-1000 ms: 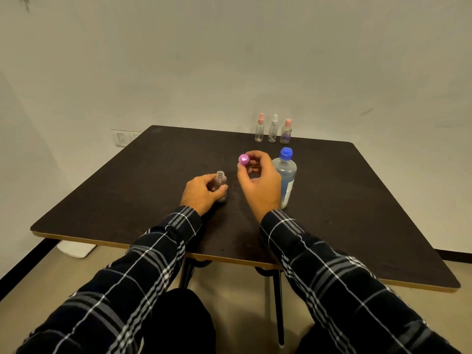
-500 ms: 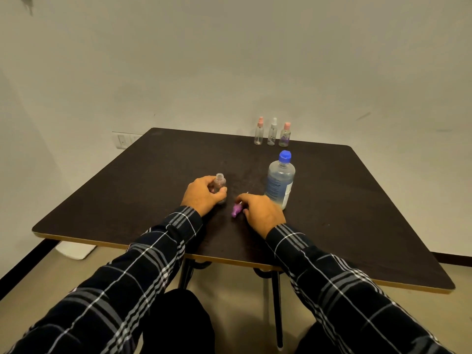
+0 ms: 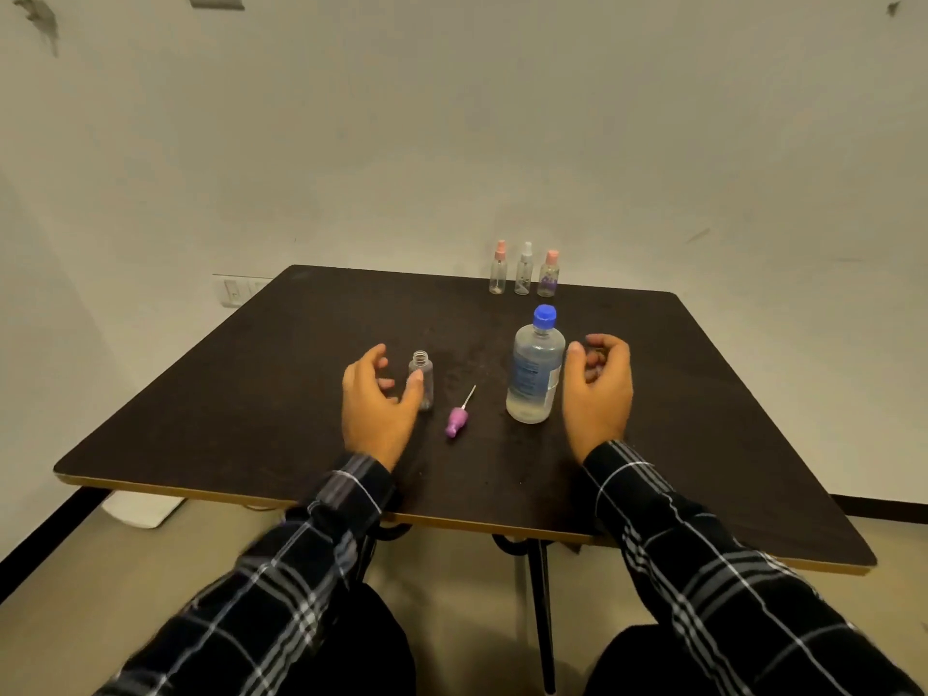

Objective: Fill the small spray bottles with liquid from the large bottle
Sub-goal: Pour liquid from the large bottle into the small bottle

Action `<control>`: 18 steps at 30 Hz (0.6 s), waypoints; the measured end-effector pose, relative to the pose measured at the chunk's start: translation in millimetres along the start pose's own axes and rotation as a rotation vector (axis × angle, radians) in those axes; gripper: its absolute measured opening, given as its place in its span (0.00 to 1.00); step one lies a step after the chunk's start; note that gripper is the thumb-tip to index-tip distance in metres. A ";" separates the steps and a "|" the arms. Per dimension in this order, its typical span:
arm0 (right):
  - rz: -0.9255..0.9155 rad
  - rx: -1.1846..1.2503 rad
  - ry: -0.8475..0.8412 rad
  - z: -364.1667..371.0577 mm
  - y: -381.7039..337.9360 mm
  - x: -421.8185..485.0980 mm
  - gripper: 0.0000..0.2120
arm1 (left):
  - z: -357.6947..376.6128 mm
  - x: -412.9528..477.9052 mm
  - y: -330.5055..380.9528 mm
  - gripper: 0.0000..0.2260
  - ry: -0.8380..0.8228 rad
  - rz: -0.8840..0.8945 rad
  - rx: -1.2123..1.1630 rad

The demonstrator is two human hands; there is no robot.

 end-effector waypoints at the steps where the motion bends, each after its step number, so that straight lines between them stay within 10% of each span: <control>1: 0.013 0.026 -0.059 1.2 0.5 4.7 0.11 | 2.1 -13.7 8.9 0.22 0.062 0.101 0.012; 5: -0.021 0.085 -0.222 6.4 -3.2 20.5 0.14 | 40.7 -53.0 39.7 0.16 -0.156 0.336 0.012; 11: -0.035 0.099 -0.281 13.3 -4.7 30.7 0.16 | 112.3 -42.4 56.9 0.41 -0.370 0.074 0.001; 18: -0.014 0.125 -0.248 26.2 -10.7 35.4 0.19 | 122.4 -25.9 52.8 0.31 -0.371 0.009 0.035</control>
Point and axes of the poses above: each hand's wrist, its own x-axis towards the middle knuckle, its own z-axis out of the palm, y = z × x, the point moved 2 cm from there along x, towards the middle knuckle, and after that the axes turned 7 degrees about -x, right-handed, at the moved point
